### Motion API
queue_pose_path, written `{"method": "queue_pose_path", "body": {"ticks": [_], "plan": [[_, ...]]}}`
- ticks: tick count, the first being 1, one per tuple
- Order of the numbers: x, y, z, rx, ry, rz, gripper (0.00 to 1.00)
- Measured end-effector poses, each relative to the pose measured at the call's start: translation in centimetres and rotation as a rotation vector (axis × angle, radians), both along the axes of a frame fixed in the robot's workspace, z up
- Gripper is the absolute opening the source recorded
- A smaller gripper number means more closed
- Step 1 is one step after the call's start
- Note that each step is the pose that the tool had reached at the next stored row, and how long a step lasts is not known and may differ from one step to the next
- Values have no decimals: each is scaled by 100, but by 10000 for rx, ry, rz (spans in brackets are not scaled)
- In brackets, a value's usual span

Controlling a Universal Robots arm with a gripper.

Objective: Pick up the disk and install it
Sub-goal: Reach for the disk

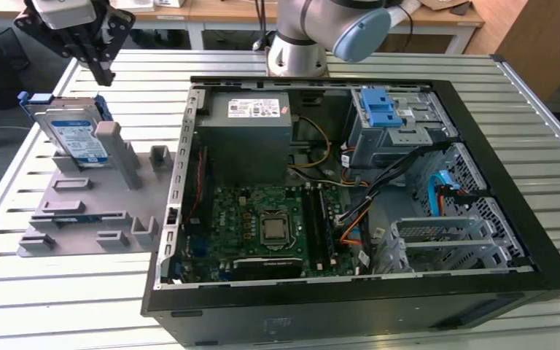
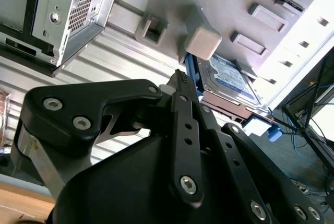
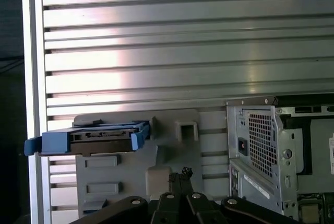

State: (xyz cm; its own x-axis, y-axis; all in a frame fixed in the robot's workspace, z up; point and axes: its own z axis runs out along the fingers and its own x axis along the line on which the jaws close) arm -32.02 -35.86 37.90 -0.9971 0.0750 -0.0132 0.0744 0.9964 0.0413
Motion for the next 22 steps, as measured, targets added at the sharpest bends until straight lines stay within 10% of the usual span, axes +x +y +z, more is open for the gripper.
{"method": "queue_pose_path", "body": {"ticks": [17,22], "plan": [[-290,36,-17,0,7,0,11],[-345,51,-31,0,127,0,11]]}}
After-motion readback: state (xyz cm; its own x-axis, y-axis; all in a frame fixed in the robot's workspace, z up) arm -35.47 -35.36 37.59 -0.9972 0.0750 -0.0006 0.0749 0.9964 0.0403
